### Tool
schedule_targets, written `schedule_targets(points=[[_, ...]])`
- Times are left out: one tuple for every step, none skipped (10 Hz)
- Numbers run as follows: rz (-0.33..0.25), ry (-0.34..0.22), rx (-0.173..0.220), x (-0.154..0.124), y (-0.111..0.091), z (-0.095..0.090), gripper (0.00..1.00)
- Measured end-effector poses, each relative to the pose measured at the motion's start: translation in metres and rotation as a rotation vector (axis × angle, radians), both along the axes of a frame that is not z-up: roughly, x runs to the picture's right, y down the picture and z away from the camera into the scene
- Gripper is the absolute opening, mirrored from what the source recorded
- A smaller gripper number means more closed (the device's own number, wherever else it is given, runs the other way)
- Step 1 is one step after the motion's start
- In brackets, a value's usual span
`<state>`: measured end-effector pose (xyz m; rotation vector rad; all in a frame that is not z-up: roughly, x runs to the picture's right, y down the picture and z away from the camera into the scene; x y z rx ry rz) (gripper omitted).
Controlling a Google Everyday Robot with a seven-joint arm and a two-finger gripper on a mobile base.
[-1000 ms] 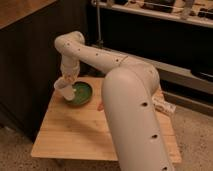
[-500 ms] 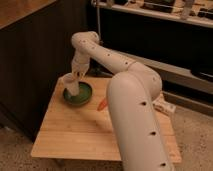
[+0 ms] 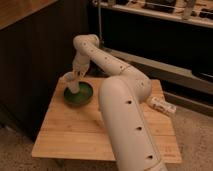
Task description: Place the ceramic cup in the ceramic bowl
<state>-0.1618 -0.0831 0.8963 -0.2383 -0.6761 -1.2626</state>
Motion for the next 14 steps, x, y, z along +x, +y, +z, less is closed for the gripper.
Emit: schedule_targets(points=[[0.009,0.004,0.002,0.004,0.007,0.005,0.01],[0.012,0.004,0.0,0.002,0.014,0.009,0.01],[0.013,0.006,0.002,-0.001,0.017,0.01,0.01],[0.016,0.009,0.003,-0.001,0.018,0.013,0.03],[0.018,0.012,0.001,0.002,0.022,0.018,0.13],[0.019,0.012,0.001,0.004,0.023,0.019,0.23],[0.017,0.01,0.002,0.003,0.023,0.019,0.33],[0.016,0.008,0.003,0.002,0.024,0.019,0.43],[0.016,0.009,0.004,0.002,0.024,0.019,0.49],[0.017,0.009,0.002,0.002,0.025,0.02,0.5],[0.016,0.01,0.001,0.003,0.026,0.02,0.5],[0.016,0.01,0.0,0.002,0.026,0.02,0.5],[0.015,0.009,0.0,0.002,0.026,0.019,0.53],[0.014,0.008,0.0,0.0,0.026,0.019,0.6]])
